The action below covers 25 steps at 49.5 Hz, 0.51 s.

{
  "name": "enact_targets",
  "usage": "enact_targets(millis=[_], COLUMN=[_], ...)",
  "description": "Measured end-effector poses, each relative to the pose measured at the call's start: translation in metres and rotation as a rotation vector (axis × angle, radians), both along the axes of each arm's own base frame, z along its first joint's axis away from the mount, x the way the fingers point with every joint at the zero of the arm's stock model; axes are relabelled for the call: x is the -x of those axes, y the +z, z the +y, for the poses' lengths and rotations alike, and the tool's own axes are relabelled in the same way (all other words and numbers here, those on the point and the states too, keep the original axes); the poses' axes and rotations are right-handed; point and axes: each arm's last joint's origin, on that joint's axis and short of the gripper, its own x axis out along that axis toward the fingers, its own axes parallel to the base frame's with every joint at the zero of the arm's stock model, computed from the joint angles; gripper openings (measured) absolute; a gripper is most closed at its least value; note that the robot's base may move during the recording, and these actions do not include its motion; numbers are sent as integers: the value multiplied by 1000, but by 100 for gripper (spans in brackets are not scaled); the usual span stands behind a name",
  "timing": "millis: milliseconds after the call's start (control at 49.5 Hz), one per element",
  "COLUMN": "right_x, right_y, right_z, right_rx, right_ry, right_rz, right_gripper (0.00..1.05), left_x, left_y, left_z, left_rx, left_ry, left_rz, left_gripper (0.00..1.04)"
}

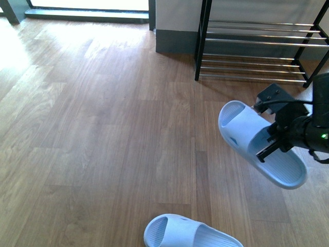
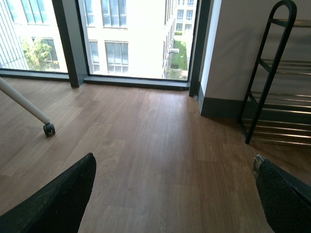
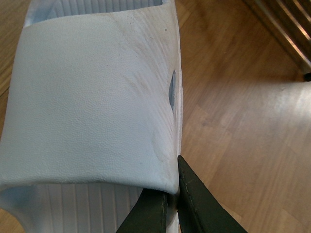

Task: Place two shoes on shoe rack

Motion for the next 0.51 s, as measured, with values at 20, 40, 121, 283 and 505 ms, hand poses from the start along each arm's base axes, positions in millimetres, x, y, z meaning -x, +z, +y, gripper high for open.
enact_targets(millis=[20, 40, 121, 283, 505], right_x=[3, 6, 19, 51, 105], right_y=[7, 17, 42, 90, 139], right_z=[-1, -4, -14, -35, -39], right_rx=[1, 3, 4, -30, -146], right_ry=[-3, -10, -46, -146, -186], right_rz=[-11, -30, -69, -138, -244], right_gripper=[2, 2, 2, 2, 2], left_x=[0, 0, 0, 0, 0], left_y=[0, 0, 0, 0, 0], left_z=[0, 0, 0, 0, 0], left_rx=[0, 0, 0, 0, 0], left_ry=[0, 0, 0, 0, 0], left_rz=[0, 0, 0, 0, 0], left_gripper=[95, 95, 95, 95, 95])
